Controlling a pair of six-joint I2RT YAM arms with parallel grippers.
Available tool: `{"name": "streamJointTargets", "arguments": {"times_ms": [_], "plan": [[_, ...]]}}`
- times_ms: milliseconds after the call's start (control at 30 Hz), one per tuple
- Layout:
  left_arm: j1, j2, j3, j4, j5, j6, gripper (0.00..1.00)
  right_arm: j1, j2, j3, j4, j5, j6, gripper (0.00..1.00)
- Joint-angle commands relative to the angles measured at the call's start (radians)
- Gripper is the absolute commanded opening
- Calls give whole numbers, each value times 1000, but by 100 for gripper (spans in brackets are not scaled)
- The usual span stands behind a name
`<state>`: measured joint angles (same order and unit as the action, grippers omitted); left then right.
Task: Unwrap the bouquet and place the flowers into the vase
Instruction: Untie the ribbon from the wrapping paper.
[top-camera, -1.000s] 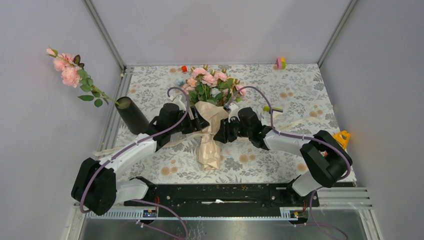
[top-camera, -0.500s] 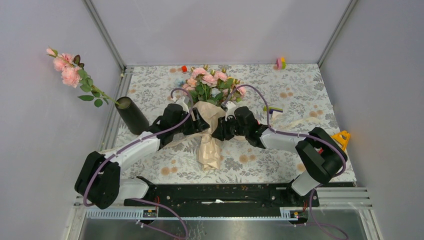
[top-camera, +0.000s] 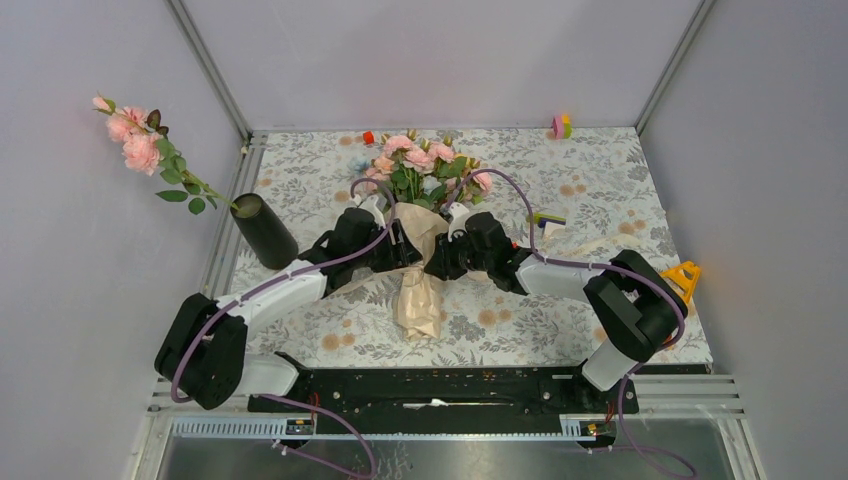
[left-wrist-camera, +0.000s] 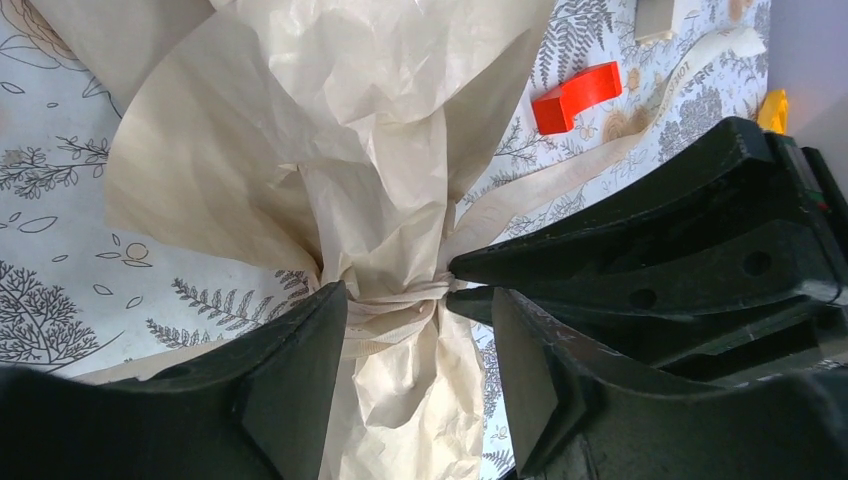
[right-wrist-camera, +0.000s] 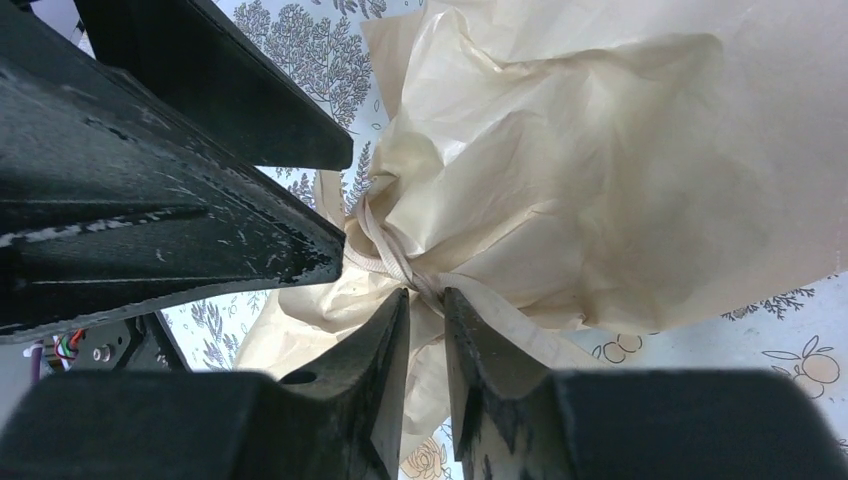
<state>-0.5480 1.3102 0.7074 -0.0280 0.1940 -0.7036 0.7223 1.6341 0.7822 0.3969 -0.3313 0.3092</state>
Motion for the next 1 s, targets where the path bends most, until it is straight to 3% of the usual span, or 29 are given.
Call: {"name": "streamJointTargets", "arguments": {"times_ms": [0,367,767,967], "plan": [[-13,22,48,19,-27,27,59,9,9,21,25,20,-20,24],[-25,46,53,-8,-61,40,53,8,3,1,52,37,-8,0],[-26,18,50,-19,-98,74,51,8,-61,-96,121,144,25,0],[-40,-21,64,-20,-106,166,52,9,-76,-126,129,177,45,0]]}}
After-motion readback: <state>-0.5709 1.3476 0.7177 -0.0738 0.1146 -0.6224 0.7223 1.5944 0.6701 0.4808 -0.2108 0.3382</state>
